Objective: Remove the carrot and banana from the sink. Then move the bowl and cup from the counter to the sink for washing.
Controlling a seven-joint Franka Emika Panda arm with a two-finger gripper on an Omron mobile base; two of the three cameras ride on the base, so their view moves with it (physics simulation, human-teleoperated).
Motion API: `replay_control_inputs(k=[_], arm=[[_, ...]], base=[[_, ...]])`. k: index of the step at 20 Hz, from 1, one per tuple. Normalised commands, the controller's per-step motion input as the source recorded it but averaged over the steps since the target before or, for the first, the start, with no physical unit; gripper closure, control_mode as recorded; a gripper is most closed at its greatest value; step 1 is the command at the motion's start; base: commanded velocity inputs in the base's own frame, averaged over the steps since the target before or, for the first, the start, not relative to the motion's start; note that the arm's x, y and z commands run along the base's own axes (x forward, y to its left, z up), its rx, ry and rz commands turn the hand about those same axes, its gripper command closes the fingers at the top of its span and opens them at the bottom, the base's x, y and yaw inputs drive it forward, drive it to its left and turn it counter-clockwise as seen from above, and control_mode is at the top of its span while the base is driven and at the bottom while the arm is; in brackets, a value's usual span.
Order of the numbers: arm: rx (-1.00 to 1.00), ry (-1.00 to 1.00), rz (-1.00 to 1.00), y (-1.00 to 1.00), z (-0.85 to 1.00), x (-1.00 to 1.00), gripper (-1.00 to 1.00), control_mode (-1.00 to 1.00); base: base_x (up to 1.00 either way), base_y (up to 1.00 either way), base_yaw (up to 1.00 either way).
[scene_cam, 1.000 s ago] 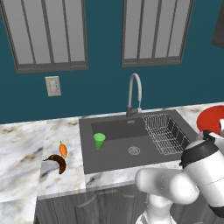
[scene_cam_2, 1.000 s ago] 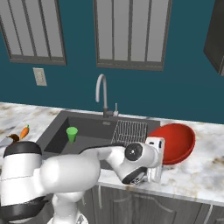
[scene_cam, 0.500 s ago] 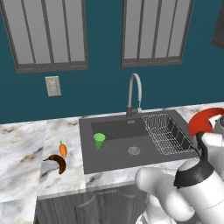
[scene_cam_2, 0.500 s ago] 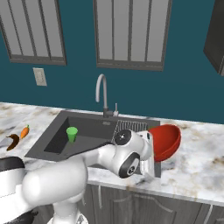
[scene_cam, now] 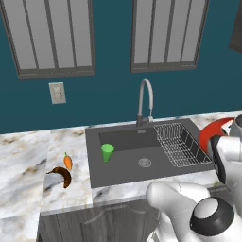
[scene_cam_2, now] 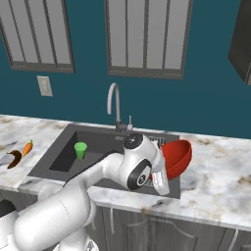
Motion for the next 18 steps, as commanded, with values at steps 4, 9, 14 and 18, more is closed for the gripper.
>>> replay_control_inputs(k=[4,9,14,18], arm=[[0.06,0.14,0.07,0.12,0.29,-0.11,1.0,-1.0],[0.09,0.13,0.04,0.13,0.29,-0.11,1.0,-1.0],[0.12,0.08,0.03,0.13,0.3,-0.09,1.0,-1.0],[0.09,0.04,0.02,0.18,0.24,-0.11,1.0,-1.0]], base=[[0.0,0.0,0.0],[0.0,0.0,0.0],[0.0,0.0,0.0],[0.0,0.0,0.0]])
